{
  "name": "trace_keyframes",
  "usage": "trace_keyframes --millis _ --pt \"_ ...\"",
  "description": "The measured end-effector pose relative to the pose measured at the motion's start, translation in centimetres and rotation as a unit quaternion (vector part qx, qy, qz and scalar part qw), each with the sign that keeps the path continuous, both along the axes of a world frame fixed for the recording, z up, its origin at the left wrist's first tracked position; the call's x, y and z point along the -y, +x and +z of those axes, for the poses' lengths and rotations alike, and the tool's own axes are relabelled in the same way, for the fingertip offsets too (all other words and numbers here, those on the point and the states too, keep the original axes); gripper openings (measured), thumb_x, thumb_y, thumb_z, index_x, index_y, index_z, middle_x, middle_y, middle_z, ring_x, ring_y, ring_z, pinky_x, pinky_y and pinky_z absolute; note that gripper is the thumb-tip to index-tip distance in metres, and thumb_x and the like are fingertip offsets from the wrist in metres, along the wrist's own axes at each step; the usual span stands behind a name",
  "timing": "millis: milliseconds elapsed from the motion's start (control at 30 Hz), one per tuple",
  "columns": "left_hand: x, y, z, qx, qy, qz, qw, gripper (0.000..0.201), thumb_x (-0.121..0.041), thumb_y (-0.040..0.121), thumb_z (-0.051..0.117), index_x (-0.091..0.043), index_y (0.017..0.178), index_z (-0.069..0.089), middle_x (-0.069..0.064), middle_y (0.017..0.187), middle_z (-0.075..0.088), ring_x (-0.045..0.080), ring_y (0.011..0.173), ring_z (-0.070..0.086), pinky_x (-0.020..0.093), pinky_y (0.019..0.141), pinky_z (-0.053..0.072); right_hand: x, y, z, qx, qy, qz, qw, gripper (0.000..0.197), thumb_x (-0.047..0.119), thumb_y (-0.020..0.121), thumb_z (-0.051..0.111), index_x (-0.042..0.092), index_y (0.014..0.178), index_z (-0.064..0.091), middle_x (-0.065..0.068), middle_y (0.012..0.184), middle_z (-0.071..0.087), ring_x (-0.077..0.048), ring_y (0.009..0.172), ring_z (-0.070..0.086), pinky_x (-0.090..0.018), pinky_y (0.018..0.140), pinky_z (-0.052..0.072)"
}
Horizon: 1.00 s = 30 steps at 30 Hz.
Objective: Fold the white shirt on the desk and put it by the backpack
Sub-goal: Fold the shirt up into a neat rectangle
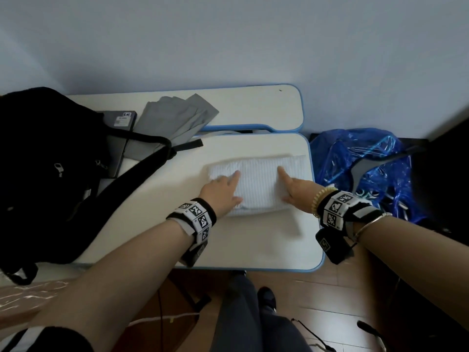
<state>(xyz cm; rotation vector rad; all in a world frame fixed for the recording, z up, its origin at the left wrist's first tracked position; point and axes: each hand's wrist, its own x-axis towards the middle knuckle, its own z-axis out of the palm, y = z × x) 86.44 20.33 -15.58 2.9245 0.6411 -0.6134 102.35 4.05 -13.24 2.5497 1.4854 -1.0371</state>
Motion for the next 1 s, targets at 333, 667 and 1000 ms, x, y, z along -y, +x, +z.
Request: trace_keyframes --millis 333,667,1000 --pt "-1.9 -1.3 0.6 0.065 -0.142 0.104 0.982 0.047 -0.032 0.101 0.031 -0.003 0.138 0.028 0.017 0.109 0.061 0.033 0.094 0.062 0.037 0.075 0.046 -0.4 2.1 -0.4 0.049 0.001 -0.14 0.989 0.039 0.028 0.095 0.041 -0.001 0.12 0.047 -0.022 0.118 0.059 -0.036 0.106 0.058 -0.038 0.087 0.045" --pt "-3.0 -0.9 -1.2 0.077 -0.256 0.394 0.879 0.092 -0.065 0.082 0.053 0.003 0.141 0.028 0.018 0.14 0.047 0.032 0.121 0.052 0.033 0.095 0.044 -3.3 1.9 -1.2 0.131 0.097 0.008 0.987 0.073 0.043 0.079 0.063 0.027 0.141 0.029 -0.002 0.148 0.029 -0.026 0.135 0.028 -0.048 0.11 0.023" --pt "-4.1 -0.7 0.9 0.175 -0.442 0.38 0.794 0.065 -0.017 0.081 0.072 -0.009 0.137 0.041 0.008 0.136 0.053 0.024 0.121 0.052 0.035 0.1 0.042 -2.8 3.5 -0.5 0.028 0.067 -0.075 0.995 0.098 0.051 0.064 0.075 0.027 0.144 0.022 0.003 0.124 0.052 -0.022 0.123 0.043 -0.047 0.106 0.027"
